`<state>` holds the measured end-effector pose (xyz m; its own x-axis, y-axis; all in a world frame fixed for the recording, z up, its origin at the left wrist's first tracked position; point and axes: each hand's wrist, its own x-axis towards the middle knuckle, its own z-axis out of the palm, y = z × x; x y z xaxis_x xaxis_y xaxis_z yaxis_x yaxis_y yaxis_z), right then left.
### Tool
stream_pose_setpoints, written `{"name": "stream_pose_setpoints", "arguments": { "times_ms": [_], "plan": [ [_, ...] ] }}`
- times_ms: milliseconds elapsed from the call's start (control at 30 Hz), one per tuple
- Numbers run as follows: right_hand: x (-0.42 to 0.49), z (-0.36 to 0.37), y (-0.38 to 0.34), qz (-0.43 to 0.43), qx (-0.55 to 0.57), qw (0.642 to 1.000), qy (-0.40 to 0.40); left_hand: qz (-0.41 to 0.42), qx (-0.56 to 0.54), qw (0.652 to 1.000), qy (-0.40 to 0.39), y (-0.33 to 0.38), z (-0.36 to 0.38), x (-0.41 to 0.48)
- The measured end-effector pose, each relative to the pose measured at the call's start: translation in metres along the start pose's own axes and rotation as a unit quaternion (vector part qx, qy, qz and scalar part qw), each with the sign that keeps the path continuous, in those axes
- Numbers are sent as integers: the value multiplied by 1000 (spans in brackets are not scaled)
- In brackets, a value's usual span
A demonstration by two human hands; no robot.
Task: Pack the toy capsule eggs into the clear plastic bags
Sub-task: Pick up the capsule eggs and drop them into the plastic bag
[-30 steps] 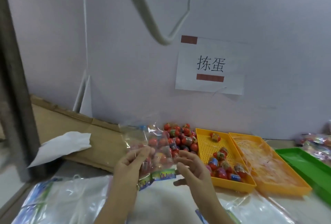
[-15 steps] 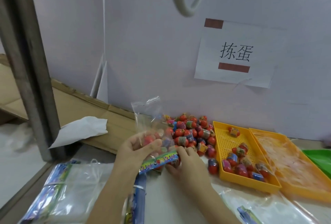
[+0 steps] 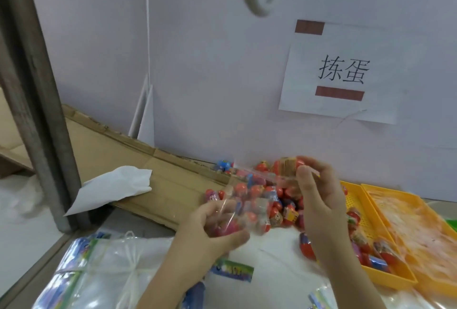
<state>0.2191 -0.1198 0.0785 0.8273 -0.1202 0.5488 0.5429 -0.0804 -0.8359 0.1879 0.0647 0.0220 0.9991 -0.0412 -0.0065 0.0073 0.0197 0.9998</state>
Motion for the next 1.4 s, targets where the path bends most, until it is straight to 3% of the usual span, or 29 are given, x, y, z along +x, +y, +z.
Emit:
{"name": "stream_pose_setpoints", "arguments": {
  "times_ms": [133,267,533,767,900,1000,1033,1100,1167,1267,1400],
  "plan": [
    [-3,-1,-11,-48,-84,993,-73,28,28,999,-33,4,3,-3],
    [-3,-5,-6,-56,-224,969,-89,22,24,997,-66,5,3,-2],
    [-7,-2,-10,1,-235,954,-186,30,38,996,-78,8,7,-4],
    [-11,4,-11,36,-260,941,-215,34,17,994,-99,18,15,-13],
    [-12,4,-8,22,-262,935,-239,44,-15,998,-47,18,17,-11],
    [-12,4,-4,15,-149,978,-148,50,-65,997,-4,17,12,-9],
    [-11,3,-2,38,-84,988,-122,45,-87,995,13,16,11,-8],
    [-8,0,8,107,9,983,-152,36,-129,990,46,16,11,-6],
    [-9,-2,20,155,16,970,-187,33,-166,982,89,17,10,-4],
    [-15,-2,41,160,-86,975,-131,-3,-208,961,182,14,-3,-2],
    [-28,3,65,124,-319,913,-221,2,-179,947,267,9,-16,2]
  ]
}}
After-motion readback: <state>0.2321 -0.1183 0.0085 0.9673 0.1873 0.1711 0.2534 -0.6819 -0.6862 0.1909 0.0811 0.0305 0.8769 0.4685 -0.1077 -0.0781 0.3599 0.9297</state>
